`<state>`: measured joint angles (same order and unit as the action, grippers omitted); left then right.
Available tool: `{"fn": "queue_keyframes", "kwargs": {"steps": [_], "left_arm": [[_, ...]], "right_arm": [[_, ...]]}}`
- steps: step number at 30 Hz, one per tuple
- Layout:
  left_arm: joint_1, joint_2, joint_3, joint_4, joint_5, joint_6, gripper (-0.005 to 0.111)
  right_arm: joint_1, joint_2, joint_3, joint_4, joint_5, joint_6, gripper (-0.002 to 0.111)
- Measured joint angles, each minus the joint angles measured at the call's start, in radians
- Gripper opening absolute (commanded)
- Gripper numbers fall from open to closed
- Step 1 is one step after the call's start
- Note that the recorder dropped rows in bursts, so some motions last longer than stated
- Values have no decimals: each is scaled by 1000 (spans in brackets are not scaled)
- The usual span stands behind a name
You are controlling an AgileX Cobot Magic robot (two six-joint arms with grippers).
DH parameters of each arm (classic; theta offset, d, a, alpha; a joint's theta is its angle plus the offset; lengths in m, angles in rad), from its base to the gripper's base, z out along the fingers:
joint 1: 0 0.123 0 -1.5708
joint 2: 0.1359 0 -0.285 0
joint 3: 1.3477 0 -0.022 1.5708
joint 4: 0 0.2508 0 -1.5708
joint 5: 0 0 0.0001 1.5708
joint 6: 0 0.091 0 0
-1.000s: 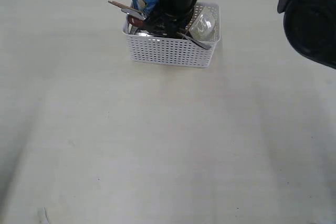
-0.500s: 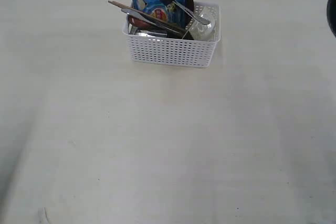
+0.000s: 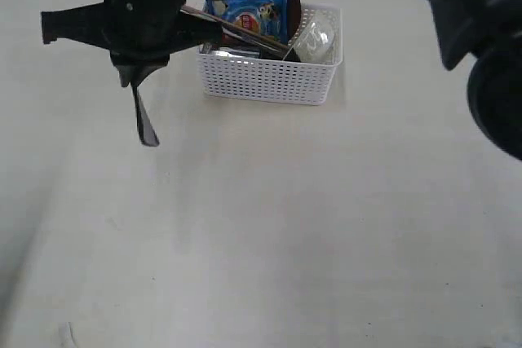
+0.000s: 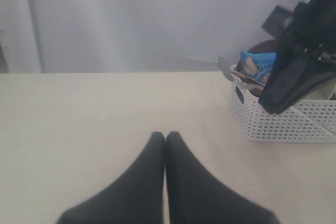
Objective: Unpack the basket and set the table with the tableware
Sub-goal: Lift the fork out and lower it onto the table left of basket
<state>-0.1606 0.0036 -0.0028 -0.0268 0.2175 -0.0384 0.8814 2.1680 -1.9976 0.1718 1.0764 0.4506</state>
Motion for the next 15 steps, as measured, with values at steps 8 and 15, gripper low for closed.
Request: {"fn": "queue_keyframes", "kwargs": {"steps": [8,15], "left_arm": [[0,0,0,0,0,0,0],[0,0,0,0,0,0,0]], "right_arm": [[72,128,11,-156,-27,341,0],[77,188,11,-217,-8,489,0]]}}
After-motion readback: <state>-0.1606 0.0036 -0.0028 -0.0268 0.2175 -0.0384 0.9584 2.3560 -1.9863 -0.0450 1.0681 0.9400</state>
